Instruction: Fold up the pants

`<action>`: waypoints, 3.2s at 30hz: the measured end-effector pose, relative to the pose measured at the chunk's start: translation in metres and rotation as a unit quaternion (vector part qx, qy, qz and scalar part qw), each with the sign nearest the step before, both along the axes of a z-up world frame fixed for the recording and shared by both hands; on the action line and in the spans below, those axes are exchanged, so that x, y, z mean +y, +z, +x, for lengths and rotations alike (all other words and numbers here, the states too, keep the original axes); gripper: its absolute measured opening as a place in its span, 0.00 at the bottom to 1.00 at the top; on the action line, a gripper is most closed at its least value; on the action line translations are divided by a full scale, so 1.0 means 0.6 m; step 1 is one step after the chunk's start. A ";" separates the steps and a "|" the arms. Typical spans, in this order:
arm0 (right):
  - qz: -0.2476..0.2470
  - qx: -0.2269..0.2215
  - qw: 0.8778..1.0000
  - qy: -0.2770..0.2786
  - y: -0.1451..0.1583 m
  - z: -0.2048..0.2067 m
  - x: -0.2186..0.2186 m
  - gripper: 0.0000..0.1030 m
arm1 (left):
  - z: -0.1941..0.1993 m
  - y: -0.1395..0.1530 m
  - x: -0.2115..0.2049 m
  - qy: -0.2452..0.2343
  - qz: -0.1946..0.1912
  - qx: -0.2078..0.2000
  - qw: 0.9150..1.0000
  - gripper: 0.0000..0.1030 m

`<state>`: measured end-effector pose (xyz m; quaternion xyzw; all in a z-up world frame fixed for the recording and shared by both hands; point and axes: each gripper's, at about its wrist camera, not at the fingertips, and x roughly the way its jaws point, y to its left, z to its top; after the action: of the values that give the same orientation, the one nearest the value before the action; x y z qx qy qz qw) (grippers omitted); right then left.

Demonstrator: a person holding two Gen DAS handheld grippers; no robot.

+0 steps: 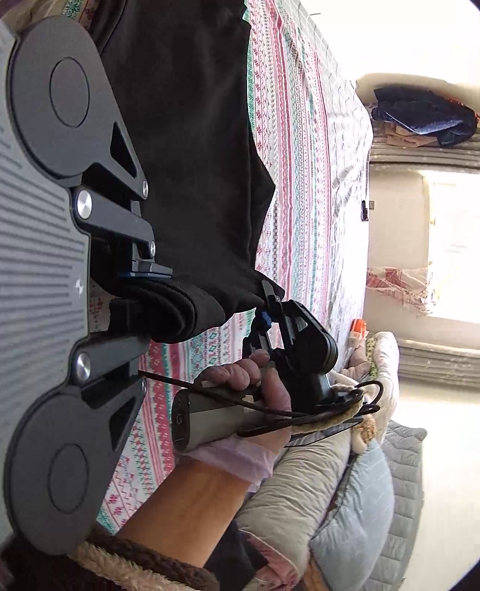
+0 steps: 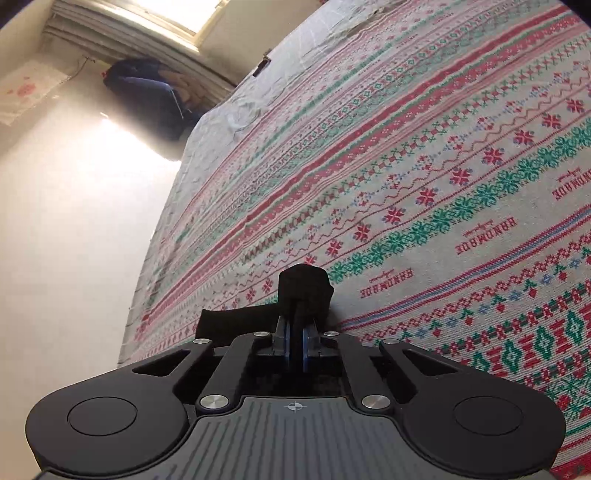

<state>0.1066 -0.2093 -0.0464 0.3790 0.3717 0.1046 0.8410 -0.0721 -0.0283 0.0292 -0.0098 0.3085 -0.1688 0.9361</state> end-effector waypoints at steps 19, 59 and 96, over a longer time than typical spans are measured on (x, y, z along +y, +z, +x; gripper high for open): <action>-0.072 -0.041 0.992 0.094 0.128 0.103 0.382 0.06 | 0.021 0.035 0.300 0.210 -0.134 -0.003 0.969 0.21; -0.136 -0.028 0.972 0.188 0.117 0.044 0.465 0.71 | 0.067 0.014 0.471 0.261 -0.052 0.055 0.962 0.93; 0.016 -0.024 0.988 0.155 -0.049 0.027 0.410 0.69 | 0.322 -0.093 0.613 0.132 -0.262 0.188 0.937 0.73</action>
<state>0.1227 0.0369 -0.0759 0.3280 0.4039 0.2485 0.8170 0.1209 0.3396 -0.0267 -0.3269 0.4199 -0.1135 0.8390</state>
